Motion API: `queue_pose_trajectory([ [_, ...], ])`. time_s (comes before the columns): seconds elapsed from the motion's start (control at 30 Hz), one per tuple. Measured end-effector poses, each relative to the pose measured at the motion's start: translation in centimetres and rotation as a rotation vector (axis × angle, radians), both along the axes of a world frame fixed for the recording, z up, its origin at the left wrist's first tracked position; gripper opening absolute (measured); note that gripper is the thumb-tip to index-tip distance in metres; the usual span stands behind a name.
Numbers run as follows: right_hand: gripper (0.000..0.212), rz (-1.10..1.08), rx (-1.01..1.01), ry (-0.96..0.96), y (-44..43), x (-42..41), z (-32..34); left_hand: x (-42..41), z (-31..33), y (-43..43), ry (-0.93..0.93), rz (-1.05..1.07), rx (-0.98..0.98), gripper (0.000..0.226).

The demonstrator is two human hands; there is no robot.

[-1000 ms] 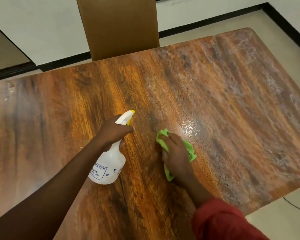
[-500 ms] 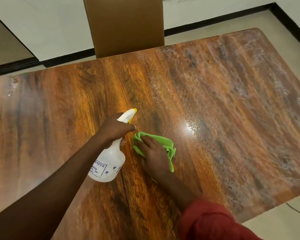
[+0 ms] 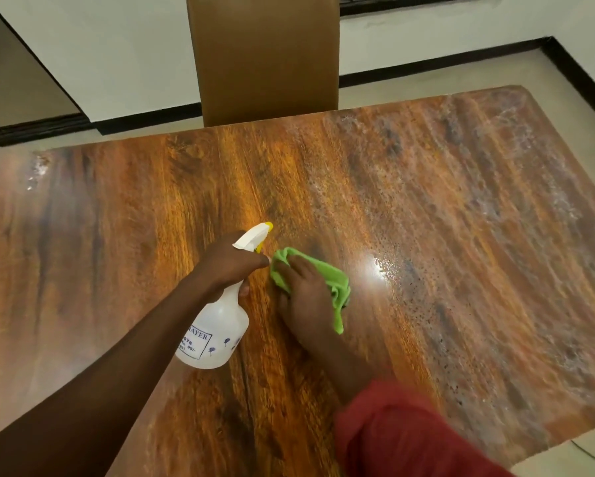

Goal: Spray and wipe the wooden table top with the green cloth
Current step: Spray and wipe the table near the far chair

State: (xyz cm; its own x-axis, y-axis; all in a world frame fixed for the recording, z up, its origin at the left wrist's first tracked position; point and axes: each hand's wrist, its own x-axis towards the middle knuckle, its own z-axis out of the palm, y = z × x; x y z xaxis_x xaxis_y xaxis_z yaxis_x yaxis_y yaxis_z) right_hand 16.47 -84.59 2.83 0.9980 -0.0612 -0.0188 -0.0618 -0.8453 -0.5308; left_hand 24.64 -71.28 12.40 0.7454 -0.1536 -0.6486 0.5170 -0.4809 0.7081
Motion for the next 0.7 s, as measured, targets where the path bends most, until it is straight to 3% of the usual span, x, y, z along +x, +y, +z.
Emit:
queue_pose_trajectory([
  [0.1,0.051,0.005,0.012,-0.036,-1.5,-1.7,-0.7,0.4,-0.2,0.0,-0.020,0.025,-0.013,0.027],
  [0.23,0.057,-0.280,0.018,0.012,-6.6,1.2,-0.5,1.3,-0.3,0.4,-0.007,0.026,-0.057,0.042],
  [0.33,0.053,-0.346,-0.005,-0.018,-8.5,5.6,0.2,1.9,-0.4,0.8,0.026,0.077,-0.081,0.045],
  [0.47,0.048,-0.190,-0.006,-0.016,-5.1,8.4,0.5,2.5,-0.3,1.3,0.064,0.130,-0.102,0.039],
  [0.6,0.052,0.009,-0.010,-0.068,-2.6,5.5,0.1,3.0,-0.4,0.8,0.052,0.146,-0.102,0.041],
  [0.7,0.045,-0.051,0.004,-0.055,-5.3,3.9,-0.6,3.0,-0.6,0.7,0.064,0.145,-0.110,0.044],
])
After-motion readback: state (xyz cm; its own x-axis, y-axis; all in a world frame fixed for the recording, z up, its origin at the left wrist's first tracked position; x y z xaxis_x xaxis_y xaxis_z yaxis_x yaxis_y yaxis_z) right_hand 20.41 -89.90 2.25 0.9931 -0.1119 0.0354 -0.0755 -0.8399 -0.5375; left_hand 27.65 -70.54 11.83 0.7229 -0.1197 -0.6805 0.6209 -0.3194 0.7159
